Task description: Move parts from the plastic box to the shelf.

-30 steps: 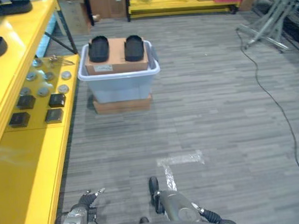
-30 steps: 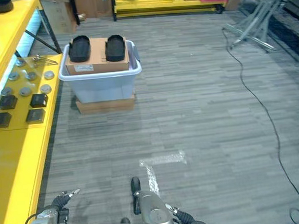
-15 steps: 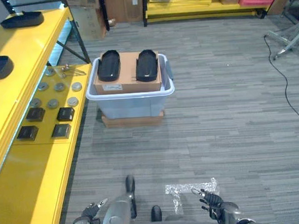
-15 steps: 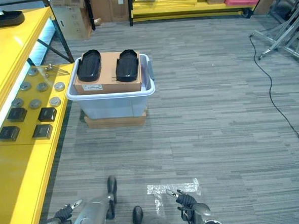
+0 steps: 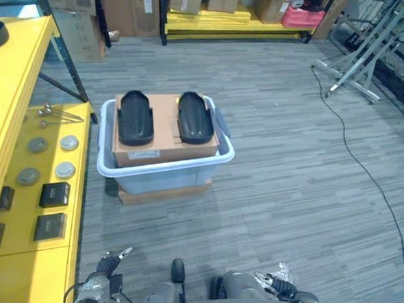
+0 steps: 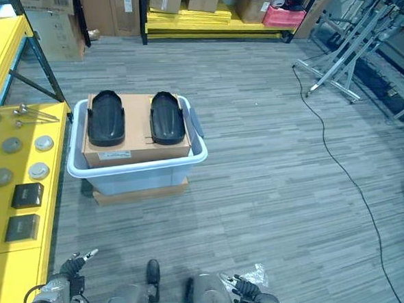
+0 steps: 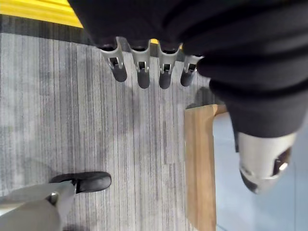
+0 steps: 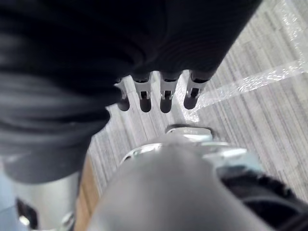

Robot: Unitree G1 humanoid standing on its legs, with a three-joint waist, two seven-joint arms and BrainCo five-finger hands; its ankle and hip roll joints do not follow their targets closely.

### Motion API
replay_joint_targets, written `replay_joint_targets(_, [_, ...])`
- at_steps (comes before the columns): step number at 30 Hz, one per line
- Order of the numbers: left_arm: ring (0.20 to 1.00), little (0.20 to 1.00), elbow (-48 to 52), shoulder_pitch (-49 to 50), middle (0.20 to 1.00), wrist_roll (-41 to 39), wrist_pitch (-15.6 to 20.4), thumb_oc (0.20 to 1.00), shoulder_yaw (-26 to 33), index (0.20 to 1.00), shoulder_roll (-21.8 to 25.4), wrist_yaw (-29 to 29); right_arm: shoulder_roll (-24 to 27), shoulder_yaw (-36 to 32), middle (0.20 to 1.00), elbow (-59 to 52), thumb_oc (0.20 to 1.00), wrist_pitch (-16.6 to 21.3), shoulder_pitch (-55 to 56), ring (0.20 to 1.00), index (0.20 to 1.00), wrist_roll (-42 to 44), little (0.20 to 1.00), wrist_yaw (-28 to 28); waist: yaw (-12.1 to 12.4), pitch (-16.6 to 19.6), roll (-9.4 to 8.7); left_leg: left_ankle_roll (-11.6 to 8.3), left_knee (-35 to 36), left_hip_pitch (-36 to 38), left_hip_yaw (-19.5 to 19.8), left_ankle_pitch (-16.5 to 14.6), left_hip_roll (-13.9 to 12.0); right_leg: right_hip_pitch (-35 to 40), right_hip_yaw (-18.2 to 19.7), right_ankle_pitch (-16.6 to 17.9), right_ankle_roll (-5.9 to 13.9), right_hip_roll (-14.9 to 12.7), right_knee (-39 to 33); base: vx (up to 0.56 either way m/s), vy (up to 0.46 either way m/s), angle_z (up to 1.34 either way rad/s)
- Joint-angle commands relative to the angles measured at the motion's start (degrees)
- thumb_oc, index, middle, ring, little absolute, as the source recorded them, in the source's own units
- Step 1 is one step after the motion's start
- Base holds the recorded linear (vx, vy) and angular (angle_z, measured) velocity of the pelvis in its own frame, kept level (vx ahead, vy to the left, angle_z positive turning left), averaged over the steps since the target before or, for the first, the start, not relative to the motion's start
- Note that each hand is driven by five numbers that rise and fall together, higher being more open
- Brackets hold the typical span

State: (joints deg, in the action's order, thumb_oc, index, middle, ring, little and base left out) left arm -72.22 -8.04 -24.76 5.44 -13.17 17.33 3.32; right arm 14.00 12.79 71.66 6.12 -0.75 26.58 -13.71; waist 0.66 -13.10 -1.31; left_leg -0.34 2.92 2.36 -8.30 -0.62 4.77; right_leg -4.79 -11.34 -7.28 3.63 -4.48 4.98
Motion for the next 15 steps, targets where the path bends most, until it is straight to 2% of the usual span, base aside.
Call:
replay_joint_targets(1, [1.000, 1.000, 2.56, 0.74, 1.000, -2.60, 0.68, 1.000, 0.15, 1.000, -1.04, -0.53, 2.59, -1.45, 1.000, 0.92, 1.000, 0.65, -1.06, 1.000, 1.000, -3.83, 1.000, -0.99, -1.86, -1.51, -0.24, 4.09, -4.81, 2.72, 5.50, -6.42, -2.54, -0.63, 6.02, 10.38, 3.51, -1.51, -1.19, 0.31, -0.171, 0.30])
replay_joint_targets(3, [1.000, 1.000, 2.51, 0.90, 1.000, -3.26, 0.29, 1.000, -0.03, 1.000, -1.55, -0.50, 2.53, -1.57, 1.000, 1.17, 1.000, 1.21, -0.89, 1.000, 1.000, -4.39, 1.000, -1.48, -2.32, -1.24, -0.13, 4.00, -4.55, 3.67, 6.16, -6.99, -2.47, -1.22, 6.63, 10.90, 3.55, -1.34, -1.61, 0.28, -0.223, 0.67])
replay_joint_targets(4, [1.000, 1.000, 2.40, 1.36, 1.000, -2.46, -0.05, 1.000, 0.21, 1.000, -2.59, 0.47, 2.67, -1.20, 1.000, 0.88, 1.000, 1.53, -1.28, 1.000, 1.000, -4.04, 1.000, -1.26, -2.18, -0.56, -0.17, 3.56, -4.63, 4.13, 6.28, -7.36, -2.68, 0.35, 5.97, 10.37, 2.50, -0.69, -3.22, 0.23, -0.226, 0.63])
replay_joint_targets(6, [1.000, 1.000, 2.17, 1.60, 1.000, -3.20, -0.70, 1.000, 0.31, 1.000, -3.15, 1.10, 2.74, -0.96, 1.000, 0.79, 1.000, 1.64, -1.65, 1.000, 1.000, -4.87, 1.000, -1.58, -2.10, -0.16, -0.32, 3.49, -5.57, 4.04, 6.57, -7.77, -2.82, 0.86, 5.97, 10.10, 2.06, -0.46, -3.29, 0.21, -0.222, 0.42])
replay_joint_targets(8, [1.000, 1.000, 1.65, 2.08, 1.000, -3.71, -1.79, 1.000, 0.61, 1.000, -3.99, 1.55, 2.84, -0.43, 1.000, 0.36, 1.000, 3.79, -2.17, 1.000, 1.000, -5.52, 1.000, -0.72, -1.80, 0.20, -0.69, 3.18, -8.47, 3.57, 6.46, -8.82, -3.11, 2.18, 5.46, 9.45, 1.17, -0.35, -3.52, 0.20, -0.208, 0.36])
replay_joint_targets(11, [1.000, 1.000, 1.27, 3.10, 1.000, -0.29, -1.89, 1.000, 0.84, 1.000, -5.13, 1.11, 3.60, -0.26, 1.000, -2.01, 1.000, 4.56, -2.88, 1.000, 1.000, -3.13, 1.000, 0.98, -0.59, -0.73, -1.35, 1.50, -20.48, -2.10, 6.97, -5.05, -3.46, 5.42, 4.78, 8.54, -0.18, -0.50, -4.21, 0.17, -0.185, 0.30])
replay_joint_targets(12, [1.000, 1.000, 1.31, 3.84, 1.000, -0.07, -1.80, 1.000, 0.89, 1.000, -5.53, 1.06, 4.41, -0.66, 1.000, -3.47, 1.000, 6.54, -3.16, 1.000, 1.000, -1.87, 1.000, 2.45, -0.04, -1.34, -1.45, 0.74, -25.75, -5.81, 6.95, -3.10, -3.88, 6.98, 4.84, 7.89, -1.05, -0.35, -4.64, 0.17, -0.118, 0.42])
replay_joint_targets(13, [1.000, 1.000, 1.45, 4.05, 1.000, 0.00, -2.11, 1.000, 0.82, 1.000, -5.48, 0.80, 4.87, -0.88, 1.000, -4.22, 1.000, 7.89, -3.25, 1.000, 1.000, -2.02, 1.000, 3.54, 0.09, -1.55, -1.37, 0.33, -26.92, -7.15, 6.56, -2.52, -4.43, 7.61, 4.43, 7.68, -1.28, -0.29, -5.03, 0.19, -0.082, 0.33])
replay_joint_targets(15, [1.000, 1.000, 1.84, 4.44, 1.000, 2.12, -2.83, 1.000, 0.57, 1.000, -5.29, -0.40, 6.34, -2.14, 1.000, -6.43, 1.000, 10.35, -3.84, 1.000, 1.000, -0.33, 1.000, 5.63, -0.13, -1.66, -1.00, -0.72, -21.58, -7.60, 2.29, -2.25, -7.08, 8.83, 2.60, 7.30, -0.81, -0.48, -6.30, 0.20, 0.034, 0.08])
